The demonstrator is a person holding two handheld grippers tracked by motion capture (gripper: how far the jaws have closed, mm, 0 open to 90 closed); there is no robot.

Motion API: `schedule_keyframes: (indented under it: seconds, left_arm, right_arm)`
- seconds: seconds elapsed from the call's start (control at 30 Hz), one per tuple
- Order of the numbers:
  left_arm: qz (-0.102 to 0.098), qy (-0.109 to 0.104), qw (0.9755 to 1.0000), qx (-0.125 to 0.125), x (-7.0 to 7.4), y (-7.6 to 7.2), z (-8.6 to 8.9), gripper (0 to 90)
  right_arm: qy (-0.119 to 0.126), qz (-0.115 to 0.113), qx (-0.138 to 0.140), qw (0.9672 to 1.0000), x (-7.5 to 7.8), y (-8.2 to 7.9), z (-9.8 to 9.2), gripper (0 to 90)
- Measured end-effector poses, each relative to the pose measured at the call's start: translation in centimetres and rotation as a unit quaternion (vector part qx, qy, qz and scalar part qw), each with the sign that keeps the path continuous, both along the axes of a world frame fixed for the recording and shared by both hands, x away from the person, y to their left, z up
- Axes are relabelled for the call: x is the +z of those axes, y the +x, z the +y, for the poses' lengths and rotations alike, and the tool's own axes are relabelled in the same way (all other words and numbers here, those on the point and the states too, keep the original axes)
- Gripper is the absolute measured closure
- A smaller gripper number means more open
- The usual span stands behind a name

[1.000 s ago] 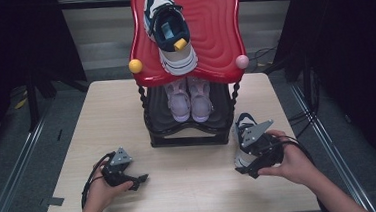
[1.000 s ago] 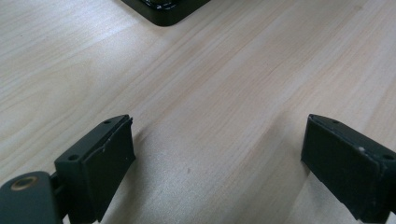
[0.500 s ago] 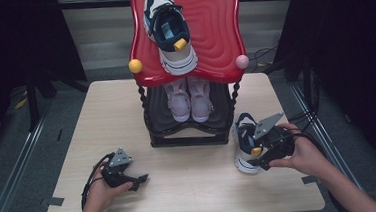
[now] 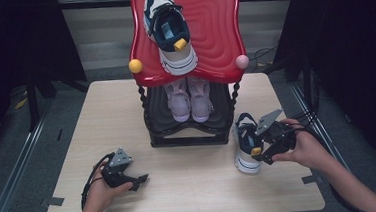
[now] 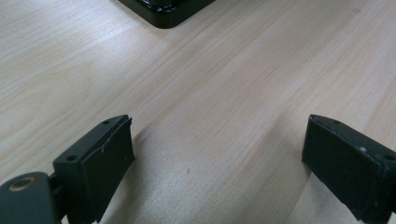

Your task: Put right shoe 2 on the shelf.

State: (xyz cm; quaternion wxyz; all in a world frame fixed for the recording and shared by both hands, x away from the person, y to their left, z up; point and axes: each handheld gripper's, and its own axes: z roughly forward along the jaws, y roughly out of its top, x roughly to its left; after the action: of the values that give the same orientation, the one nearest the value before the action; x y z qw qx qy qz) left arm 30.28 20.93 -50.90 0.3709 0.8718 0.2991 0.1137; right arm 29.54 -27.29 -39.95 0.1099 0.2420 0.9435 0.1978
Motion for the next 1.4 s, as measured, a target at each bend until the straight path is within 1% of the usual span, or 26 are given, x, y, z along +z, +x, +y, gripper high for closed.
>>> schedule_keyframes:
  seconds: [0.17,0.27,0.3,0.37,0.4,0.47,0.57,0.7,0.73,0.77,0.8,0.9,0.93,0.97,1.0,1.03,1.07,1.1,1.13,1.17,1.2,1.23,1.27,1.3,1.37,1.4]
  left_arm:
    - [0.000,0.000,1.0000,0.000,0.0,0.0,0.0,8.3]
    - [0.000,-0.001,1.0000,0.001,0.0,0.0,0.0,8.3]
    - [0.000,-0.001,1.0000,0.001,0.0,0.0,0.0,8.3]
    - [0.000,0.000,1.0000,0.000,0.0,0.0,0.0,8.3]
    - [0.000,0.000,1.0000,0.000,0.0,0.0,0.0,8.3]
    - [0.000,0.000,1.0000,0.000,0.0,0.0,0.0,8.3]
    - [0.000,0.000,1.0000,0.000,0.0,0.0,0.0,8.3]
    - [0.000,-0.001,1.0000,-0.002,0.0,0.0,0.0,8.3]
    - [0.000,-0.001,1.0000,-0.002,0.0,0.0,0.0,8.3]
    - [0.000,-0.001,1.0000,-0.002,0.0,0.0,0.0,8.3]
    - [0.000,-0.001,1.0000,-0.002,0.0,0.0,0.0,8.2]
    - [0.000,-0.001,1.0000,-0.002,0.0,0.0,0.0,8.3]
    - [0.000,-0.001,1.0000,-0.002,0.0,0.0,0.0,8.3]
    - [0.000,-0.001,1.0000,-0.002,0.0,0.0,0.0,8.3]
    - [0.000,-0.001,1.0000,-0.003,0.0,0.0,0.0,8.3]
    - [0.000,-0.001,1.0000,-0.003,0.0,0.0,0.0,8.3]
    - [0.000,-0.001,1.0000,-0.003,0.0,0.0,0.0,8.2]
    - [0.000,-0.001,1.0000,-0.003,0.0,0.0,0.0,8.3]
    - [0.000,-0.001,1.0000,-0.003,0.0,0.0,0.1,8.3]
    - [0.001,-0.001,1.0000,-0.003,0.0,0.0,0.1,8.3]
    - [0.001,-0.001,1.0000,-0.003,0.0,0.0,0.1,8.3]
    - [0.001,-0.001,1.0000,-0.003,0.0,0.0,0.1,8.3]
    - [0.001,-0.001,1.0000,-0.003,0.0,0.0,0.1,8.3]
    - [0.001,-0.001,1.0000,-0.004,0.0,0.0,0.1,8.3]
    - [0.001,-0.003,1.0000,-0.002,0.0,0.0,0.0,8.3]
    - [0.001,-0.003,1.0000,-0.002,0.0,0.0,0.1,8.3]
  right_arm:
    - [-0.021,0.006,0.012,0.9997,-0.3,0.4,0.3,19.0]
    - [-0.027,0.011,0.021,0.9994,-0.5,0.6,0.6,24.0]
    - [-0.028,0.011,0.029,0.9991,-0.6,0.7,0.7,25.5]
    - [-0.038,0.024,0.039,0.9982,-0.8,0.6,1.0,30.4]
    - [-0.044,0.031,0.050,0.9973,-1.0,0.6,1.2,34.2]
    - [-0.054,0.038,0.055,0.9963,-1.3,0.5,1.4,37.8]
    - [-0.068,0.049,0.074,0.9937,-1.6,0.5,1.9,44.3]
    - [-0.084,0.060,0.082,0.9912,-1.8,0.7,2.4,47.1]
    - [-0.084,0.059,0.095,0.9901,-1.9,0.9,2.5,47.5]
    - [-0.094,0.063,0.091,0.9894,-1.9,0.8,2.6,48.4]
    - [-0.097,0.059,0.103,0.9882,-2.0,1.0,2.8,49.2]
    - [-0.111,0.071,0.095,0.9867,-2.0,1.0,3.1,51.2]
    - [-0.111,0.070,0.104,0.9859,-2.0,1.2,3.1,51.7]
    - [-0.116,0.079,0.091,0.9859,-1.9,1.1,3.2,52.3]
    - [-0.117,0.074,0.106,0.9847,-2.0,1.3,3.2,53.8]
    - [-0.123,0.087,0.098,0.9837,-1.9,1.1,3.4,55.8]
    - [-0.122,0.084,0.109,0.9830,-1.9,1.3,3.5,57.4]
    - [-0.124,0.088,0.110,0.9822,-1.9,1.3,3.5,59.4]
    - [-0.126,0.098,0.106,0.9815,-1.8,1.2,3.7,61.4]
    - [-0.127,0.101,0.110,0.9806,-1.7,1.2,3.7,63.4]
    - [-0.131,0.112,0.103,0.9796,-1.5,1.1,3.9,66.2]
    - [-0.124,0.117,0.113,0.9787,-1.5,1.1,3.9,68.8]
    - [-0.121,0.118,0.122,0.9780,-1.5,1.1,4.0,70.3]
    - [-0.123,0.121,0.116,0.9782,-1.4,1.0,4.2,71.5]
    - [-0.126,0.129,0.120,0.9762,-1.3,1.0,4.1,72.9]
    - [-0.124,0.131,0.119,0.9764,-1.2,1.0,3.9,73.2]
